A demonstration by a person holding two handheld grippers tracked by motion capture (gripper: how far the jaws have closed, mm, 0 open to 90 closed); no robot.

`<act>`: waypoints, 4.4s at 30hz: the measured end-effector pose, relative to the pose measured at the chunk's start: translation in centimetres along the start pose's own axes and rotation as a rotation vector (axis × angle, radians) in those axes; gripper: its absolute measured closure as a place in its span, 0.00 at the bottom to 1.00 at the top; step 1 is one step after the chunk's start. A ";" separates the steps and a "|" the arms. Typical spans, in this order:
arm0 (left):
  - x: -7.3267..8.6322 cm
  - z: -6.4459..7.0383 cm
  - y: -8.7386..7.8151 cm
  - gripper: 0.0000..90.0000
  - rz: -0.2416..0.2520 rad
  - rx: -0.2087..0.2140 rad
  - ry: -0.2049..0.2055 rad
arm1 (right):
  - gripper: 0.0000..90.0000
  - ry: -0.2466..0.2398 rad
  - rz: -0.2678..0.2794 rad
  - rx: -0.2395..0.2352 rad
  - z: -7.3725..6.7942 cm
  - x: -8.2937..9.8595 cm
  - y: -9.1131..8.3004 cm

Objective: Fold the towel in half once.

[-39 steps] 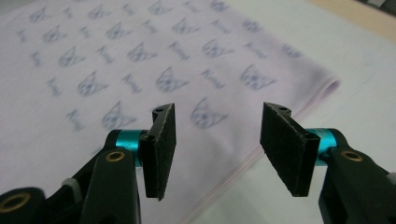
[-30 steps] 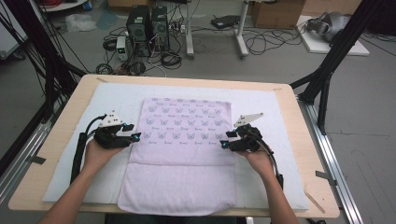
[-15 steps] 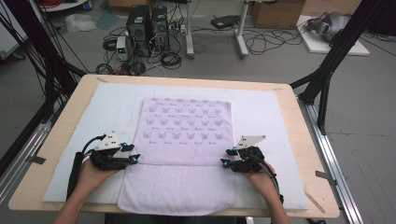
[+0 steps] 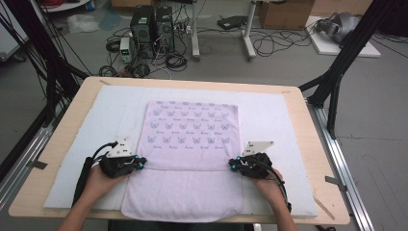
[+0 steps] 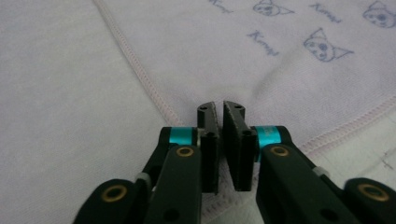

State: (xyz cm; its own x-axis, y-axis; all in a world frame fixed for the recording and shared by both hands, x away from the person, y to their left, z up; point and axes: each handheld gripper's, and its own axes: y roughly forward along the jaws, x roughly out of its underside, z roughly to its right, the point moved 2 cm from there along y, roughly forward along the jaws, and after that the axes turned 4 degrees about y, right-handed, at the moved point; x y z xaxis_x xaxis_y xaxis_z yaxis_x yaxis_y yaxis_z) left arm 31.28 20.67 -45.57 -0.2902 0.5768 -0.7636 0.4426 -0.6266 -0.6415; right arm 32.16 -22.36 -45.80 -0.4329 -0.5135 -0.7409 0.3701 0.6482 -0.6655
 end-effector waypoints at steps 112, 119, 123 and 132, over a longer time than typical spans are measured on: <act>-1.3 0.2 -1.3 0.49 0.132 -0.048 -0.054 | 0.34 0.045 0.129 -0.009 0.5 -1.6 -0.6; -1.3 0.2 -1.5 0.48 0.141 -0.054 -0.060 | 0.33 0.036 0.123 -0.009 0.3 -1.7 -0.5; -1.3 0.1 -1.5 0.48 0.139 -0.049 -0.056 | 0.33 0.038 0.128 -0.013 0.3 -1.7 -0.5; -1.3 -0.1 -1.6 0.48 0.137 -0.053 -0.052 | 0.33 0.032 0.128 -0.022 0.3 -1.7 -0.4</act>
State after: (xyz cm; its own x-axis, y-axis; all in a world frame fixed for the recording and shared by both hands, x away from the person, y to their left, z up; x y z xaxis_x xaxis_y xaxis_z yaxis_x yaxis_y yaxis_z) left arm 31.00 20.95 -43.58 -0.2671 0.4588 -0.8474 0.5246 -0.6684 -0.5273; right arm 33.01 -21.87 -44.28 -0.4093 -0.4083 -0.8160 0.4058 0.7195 -0.5635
